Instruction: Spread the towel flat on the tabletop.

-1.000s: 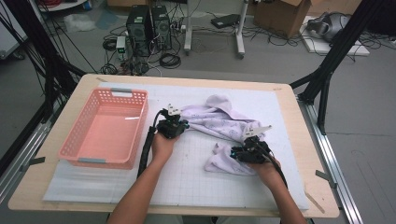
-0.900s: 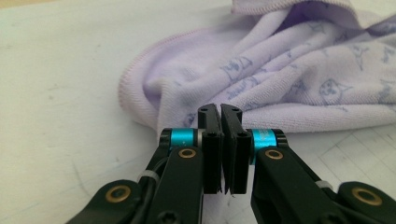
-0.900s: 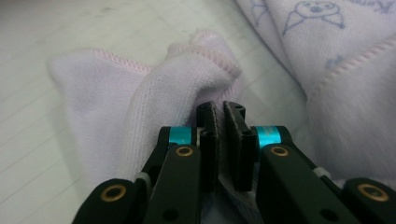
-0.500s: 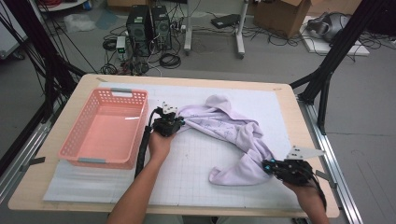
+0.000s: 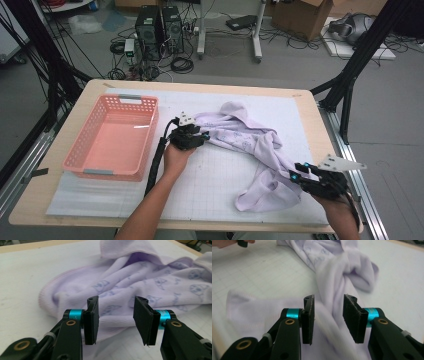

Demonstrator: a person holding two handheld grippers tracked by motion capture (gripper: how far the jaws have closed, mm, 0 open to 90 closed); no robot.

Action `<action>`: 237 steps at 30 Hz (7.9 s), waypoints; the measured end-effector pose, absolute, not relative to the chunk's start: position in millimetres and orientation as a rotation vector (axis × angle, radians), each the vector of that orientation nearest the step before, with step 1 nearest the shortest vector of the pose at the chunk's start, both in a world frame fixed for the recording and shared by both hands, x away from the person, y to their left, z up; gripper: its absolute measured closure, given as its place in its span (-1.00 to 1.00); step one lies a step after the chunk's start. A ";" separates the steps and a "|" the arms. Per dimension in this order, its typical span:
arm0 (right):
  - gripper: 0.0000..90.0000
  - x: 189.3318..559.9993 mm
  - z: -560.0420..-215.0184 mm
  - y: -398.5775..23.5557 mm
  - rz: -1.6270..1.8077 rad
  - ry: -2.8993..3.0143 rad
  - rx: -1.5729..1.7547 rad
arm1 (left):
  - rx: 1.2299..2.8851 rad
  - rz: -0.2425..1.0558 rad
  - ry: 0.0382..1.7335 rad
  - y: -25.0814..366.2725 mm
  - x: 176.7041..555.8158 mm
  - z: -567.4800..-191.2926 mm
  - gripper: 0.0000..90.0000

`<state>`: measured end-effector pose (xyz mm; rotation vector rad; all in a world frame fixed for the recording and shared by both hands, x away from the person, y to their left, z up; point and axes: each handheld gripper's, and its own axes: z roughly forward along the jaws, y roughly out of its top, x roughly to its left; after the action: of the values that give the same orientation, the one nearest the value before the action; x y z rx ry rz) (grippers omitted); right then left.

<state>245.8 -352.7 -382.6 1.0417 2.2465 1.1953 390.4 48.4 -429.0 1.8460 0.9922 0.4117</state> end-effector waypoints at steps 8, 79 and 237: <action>0.14 307.9 -398.2 -296.6 1.080 2.319 1.047 | 1.885 0.336 0.951 40.9 385.1 -437.3 0.36; 0.99 334.5 -393.1 -304.6 1.052 2.206 1.160 | 1.823 0.489 1.057 66.1 396.5 -425.5 0.77; 0.89 355.5 -412.4 -301.1 1.091 2.247 1.180 | 1.889 0.385 0.818 74.4 324.2 -443.1 -0.05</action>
<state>355.5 -301.1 -412.4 1.1805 2.2471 1.0911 324.2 74.4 -443.1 1.8894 0.8177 0.3855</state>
